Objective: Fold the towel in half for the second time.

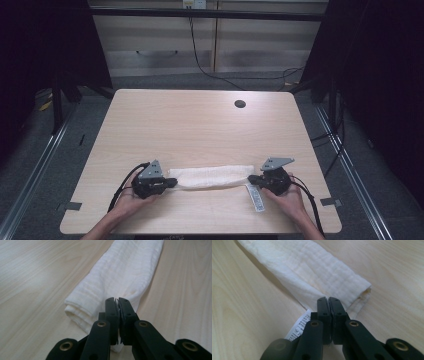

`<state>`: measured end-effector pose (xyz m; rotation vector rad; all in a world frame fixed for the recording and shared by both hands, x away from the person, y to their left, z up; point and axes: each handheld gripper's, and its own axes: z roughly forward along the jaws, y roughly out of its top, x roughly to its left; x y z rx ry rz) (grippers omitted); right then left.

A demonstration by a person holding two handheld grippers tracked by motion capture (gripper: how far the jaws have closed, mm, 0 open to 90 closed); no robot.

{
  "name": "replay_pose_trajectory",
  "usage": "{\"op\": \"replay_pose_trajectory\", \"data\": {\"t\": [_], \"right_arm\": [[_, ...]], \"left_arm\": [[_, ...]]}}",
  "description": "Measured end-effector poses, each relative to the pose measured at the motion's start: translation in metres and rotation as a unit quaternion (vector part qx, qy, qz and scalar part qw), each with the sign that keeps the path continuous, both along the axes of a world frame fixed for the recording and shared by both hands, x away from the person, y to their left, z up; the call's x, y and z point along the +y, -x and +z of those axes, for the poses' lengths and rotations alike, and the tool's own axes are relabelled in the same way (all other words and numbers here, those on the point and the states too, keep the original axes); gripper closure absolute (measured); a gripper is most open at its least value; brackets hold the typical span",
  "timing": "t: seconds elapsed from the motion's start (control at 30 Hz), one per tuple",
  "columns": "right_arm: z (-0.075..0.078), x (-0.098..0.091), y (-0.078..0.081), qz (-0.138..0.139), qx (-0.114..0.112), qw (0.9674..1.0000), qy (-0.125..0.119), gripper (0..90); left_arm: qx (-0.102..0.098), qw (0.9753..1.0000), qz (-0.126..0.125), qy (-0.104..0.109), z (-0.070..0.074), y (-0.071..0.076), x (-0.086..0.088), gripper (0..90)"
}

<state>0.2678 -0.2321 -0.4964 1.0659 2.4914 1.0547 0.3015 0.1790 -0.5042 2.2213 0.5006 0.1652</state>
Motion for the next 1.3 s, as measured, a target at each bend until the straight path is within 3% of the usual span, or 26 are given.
{"op": "replay_pose_trajectory", "data": {"t": [0.1, 0.23, 0.53, 0.63, 0.77, 0.93, 1.0, 1.03, 1.13, 1.17, 1.2, 1.3], "right_arm": [[-0.001, 0.002, -0.002, -0.006, -0.003, 1.0000, -0.001, 88.6], [-0.002, 0.005, -0.013, -0.017, -0.005, 0.9998, -0.006, 88.4], [-0.001, 0.006, -0.008, -0.007, -0.003, 0.9996, -0.025, 82.3], [0.001, 0.004, -0.005, 0.002, -0.004, 0.9994, -0.035, 75.3], [0.008, -0.004, 0.001, -0.004, -0.006, 0.9982, -0.060, 66.9], [0.020, -0.019, 0.009, -0.036, -0.021, 0.9936, -0.105, 54.7], [0.022, -0.022, 0.011, -0.043, -0.023, 0.9923, -0.114, 53.9], [0.027, -0.028, 0.016, -0.052, -0.032, 0.9902, -0.125, 50.6], [0.030, -0.036, 0.023, -0.063, -0.040, 0.9880, -0.135, 48.3], [0.030, -0.036, 0.023, -0.063, -0.040, 0.9880, -0.135, 48.3], [0.032, -0.043, 0.029, -0.076, -0.043, 0.9859, -0.143, 46.2], [0.034, -0.052, 0.037, -0.089, -0.048, 0.9844, -0.144, 44.5]], "left_arm": [[-0.004, 1.0000, 0.008, -0.003, 0.000, -0.006, 0.000, 86.9], [0.009, 0.9994, 0.028, 0.019, -0.003, -0.020, 0.004, 86.7], [0.009, 0.9995, 0.024, 0.021, 0.005, -0.011, 0.012, 78.0], [0.016, 0.9992, 0.021, 0.030, 0.008, -0.006, 0.018, 73.6], [0.012, 0.9987, 0.032, 0.038, 0.012, -0.002, 0.025, 63.9], [0.029, 0.9950, 0.065, 0.070, 0.024, 0.002, 0.042, 51.2], [0.035, 0.9938, 0.074, 0.075, 0.025, 0.003, 0.045, 44.9], [0.042, 0.9920, 0.087, 0.081, 0.027, 0.004, 0.052, 41.9], [0.051, 0.9884, 0.115, 0.086, 0.030, 0.007, 0.064, 38.0], [0.051, 0.9884, 0.115, 0.086, 0.030, 0.007, 0.064, 37.6], [0.047, 0.9864, 0.127, 0.093, 0.031, 0.010, 0.072, 37.2], [0.051, 0.9833, 0.145, 0.096, 0.029, 0.014, 0.084, 32.7]]}}
